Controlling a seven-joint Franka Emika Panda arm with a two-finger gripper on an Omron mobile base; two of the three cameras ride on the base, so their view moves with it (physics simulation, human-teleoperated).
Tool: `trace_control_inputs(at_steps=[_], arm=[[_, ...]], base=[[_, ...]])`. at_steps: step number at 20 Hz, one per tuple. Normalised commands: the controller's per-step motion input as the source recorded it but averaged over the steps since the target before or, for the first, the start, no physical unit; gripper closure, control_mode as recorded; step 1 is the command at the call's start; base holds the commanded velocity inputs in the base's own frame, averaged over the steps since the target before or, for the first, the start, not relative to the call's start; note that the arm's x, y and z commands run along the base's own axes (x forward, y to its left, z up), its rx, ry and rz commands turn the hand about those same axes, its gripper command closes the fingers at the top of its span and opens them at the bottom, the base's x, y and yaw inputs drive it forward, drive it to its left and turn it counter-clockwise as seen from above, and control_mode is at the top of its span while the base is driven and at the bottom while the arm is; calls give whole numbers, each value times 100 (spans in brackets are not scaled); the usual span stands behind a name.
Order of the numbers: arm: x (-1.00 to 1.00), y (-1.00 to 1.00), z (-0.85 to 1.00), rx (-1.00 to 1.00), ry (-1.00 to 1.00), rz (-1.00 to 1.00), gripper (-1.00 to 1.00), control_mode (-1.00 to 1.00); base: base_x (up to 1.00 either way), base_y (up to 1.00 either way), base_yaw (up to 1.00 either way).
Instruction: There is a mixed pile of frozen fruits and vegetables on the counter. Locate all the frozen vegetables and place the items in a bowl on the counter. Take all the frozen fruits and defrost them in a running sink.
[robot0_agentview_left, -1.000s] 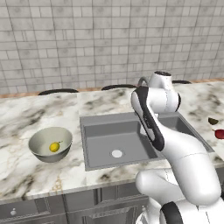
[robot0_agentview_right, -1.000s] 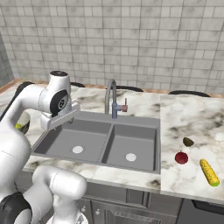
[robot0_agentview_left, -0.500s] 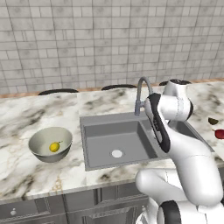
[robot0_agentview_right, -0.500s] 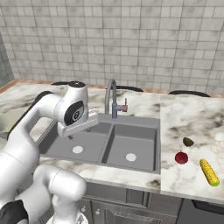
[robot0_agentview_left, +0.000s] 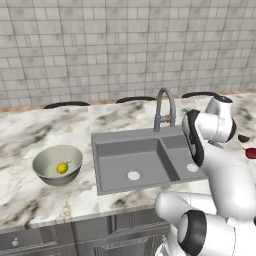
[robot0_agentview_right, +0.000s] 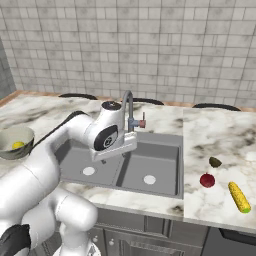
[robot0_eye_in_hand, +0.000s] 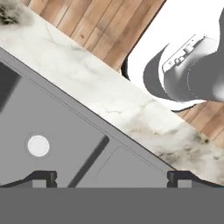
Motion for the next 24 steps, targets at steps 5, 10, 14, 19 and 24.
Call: trace_control_inputs(at_steps=[5,10,14,19,24], arm=[[17,-60,-19,-2,2,-27,-100,-100],[24,-56,-17,-2,4,-28,-100,-100],[19,-44,-2,-5,1,-31,-100,-100],[13,-48,8,-6,7,-33,-100,-100],[16,-47,13,-8,9,-32,-100,-100]], base=[[0,0,0],[0,0,0],[0,0,0],[0,0,0],[0,0,0]])
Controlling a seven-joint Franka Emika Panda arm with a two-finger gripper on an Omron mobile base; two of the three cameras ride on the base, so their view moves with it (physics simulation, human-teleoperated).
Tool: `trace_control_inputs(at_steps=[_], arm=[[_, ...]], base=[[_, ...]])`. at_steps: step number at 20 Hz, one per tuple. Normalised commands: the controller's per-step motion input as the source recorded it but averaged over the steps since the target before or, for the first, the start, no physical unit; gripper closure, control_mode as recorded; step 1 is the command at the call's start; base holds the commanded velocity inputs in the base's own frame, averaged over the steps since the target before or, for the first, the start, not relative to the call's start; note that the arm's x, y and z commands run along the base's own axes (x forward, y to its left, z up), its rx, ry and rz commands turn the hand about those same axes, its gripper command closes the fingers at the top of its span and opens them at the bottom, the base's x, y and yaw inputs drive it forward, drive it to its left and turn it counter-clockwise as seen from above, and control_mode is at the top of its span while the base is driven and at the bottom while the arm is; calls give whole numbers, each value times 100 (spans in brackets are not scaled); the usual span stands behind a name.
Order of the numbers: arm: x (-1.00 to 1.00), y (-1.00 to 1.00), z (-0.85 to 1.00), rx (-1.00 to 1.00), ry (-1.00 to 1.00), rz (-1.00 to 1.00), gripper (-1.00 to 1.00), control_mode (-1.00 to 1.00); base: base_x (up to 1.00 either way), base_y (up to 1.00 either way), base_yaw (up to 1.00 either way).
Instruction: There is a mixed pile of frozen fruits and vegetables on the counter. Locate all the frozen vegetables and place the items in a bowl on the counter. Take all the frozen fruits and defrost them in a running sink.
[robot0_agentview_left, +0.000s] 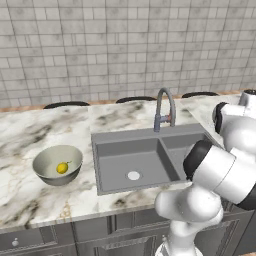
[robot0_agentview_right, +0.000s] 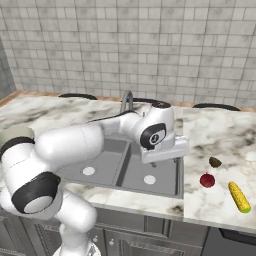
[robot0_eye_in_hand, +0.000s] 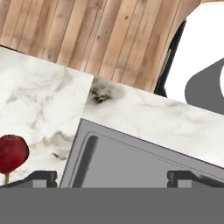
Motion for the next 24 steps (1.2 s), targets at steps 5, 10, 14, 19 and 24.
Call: trace_control_inputs(at_steps=[5,10,14,19,24], arm=[[16,-49,4,-9,7,-31,-100,-100],[26,-69,-6,0,0,-19,-100,-100],[28,-66,-2,0,1,-17,-100,-100],[13,-57,-17,0,-2,-14,-100,-100],[14,-50,-22,-1,-2,-8,-100,-100]], base=[[0,0,0],[0,0,0],[0,0,0],[0,0,0],[0,0,0]])
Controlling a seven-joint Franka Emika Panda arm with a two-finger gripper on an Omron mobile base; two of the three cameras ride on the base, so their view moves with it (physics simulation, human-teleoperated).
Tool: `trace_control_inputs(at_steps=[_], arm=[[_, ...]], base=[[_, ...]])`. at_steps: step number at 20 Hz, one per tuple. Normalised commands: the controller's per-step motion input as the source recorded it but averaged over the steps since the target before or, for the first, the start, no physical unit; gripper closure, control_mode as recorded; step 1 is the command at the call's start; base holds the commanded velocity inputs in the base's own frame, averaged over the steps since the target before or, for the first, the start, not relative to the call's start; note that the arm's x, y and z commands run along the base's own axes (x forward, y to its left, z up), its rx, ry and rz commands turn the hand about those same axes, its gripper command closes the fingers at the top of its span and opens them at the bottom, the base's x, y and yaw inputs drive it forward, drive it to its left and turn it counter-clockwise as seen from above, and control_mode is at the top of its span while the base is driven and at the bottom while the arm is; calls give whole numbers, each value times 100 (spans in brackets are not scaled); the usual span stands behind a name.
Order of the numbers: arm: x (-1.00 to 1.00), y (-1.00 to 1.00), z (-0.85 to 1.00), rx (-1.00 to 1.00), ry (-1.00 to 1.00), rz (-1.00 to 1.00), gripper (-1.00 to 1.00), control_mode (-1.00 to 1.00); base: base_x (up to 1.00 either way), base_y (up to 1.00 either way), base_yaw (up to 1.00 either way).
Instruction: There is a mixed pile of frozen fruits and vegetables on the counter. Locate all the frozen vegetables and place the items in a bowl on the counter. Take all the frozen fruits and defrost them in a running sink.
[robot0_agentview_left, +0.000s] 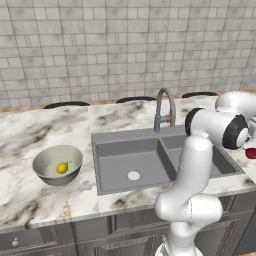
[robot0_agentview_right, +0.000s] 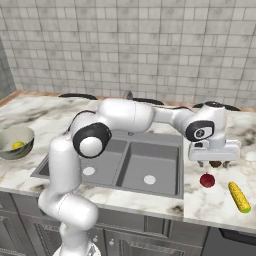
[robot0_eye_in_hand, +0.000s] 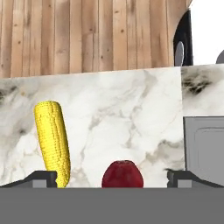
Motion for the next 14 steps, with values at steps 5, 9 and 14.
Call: trace_control_inputs(at_steps=[5,9,14], arm=[[12,-55,-27,0,0,-2,-100,-100],[31,-49,-19,0,5,0,-100,-100],[7,-34,-37,0,7,-5,-100,-100]], base=[[0,0,0],[0,0,0],[0,0,0]])
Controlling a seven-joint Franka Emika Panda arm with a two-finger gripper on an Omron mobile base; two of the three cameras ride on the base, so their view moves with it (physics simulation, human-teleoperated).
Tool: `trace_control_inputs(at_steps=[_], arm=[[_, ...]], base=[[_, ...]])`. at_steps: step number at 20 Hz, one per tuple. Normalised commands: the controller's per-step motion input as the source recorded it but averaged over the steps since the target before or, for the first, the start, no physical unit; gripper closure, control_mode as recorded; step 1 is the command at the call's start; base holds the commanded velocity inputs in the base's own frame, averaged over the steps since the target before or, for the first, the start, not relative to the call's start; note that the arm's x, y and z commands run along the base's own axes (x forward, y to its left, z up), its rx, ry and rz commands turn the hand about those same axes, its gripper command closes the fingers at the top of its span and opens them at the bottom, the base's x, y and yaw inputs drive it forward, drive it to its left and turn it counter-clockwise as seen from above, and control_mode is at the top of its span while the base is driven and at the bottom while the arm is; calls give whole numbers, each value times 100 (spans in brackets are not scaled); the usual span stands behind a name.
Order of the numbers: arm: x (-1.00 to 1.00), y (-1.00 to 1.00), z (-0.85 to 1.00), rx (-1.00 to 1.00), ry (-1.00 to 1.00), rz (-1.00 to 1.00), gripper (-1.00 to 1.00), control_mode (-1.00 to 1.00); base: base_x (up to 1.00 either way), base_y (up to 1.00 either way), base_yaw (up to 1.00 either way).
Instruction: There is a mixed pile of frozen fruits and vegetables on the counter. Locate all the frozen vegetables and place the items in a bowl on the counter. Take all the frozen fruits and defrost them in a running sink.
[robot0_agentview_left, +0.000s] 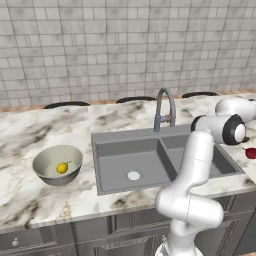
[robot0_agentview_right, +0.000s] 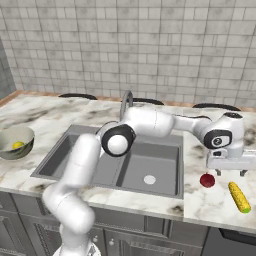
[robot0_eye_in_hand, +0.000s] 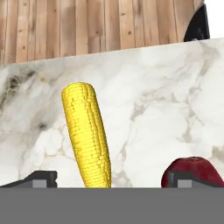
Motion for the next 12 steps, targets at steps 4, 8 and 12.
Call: trace_control_inputs(at_steps=[4,8,12], arm=[[2,-17,-26,2,0,-5,-100,-100],[12,-27,-30,1,2,-5,-100,-100],[7,-25,-34,0,2,-6,-100,-100]], base=[[0,0,0],[0,0,0],[0,0,0]])
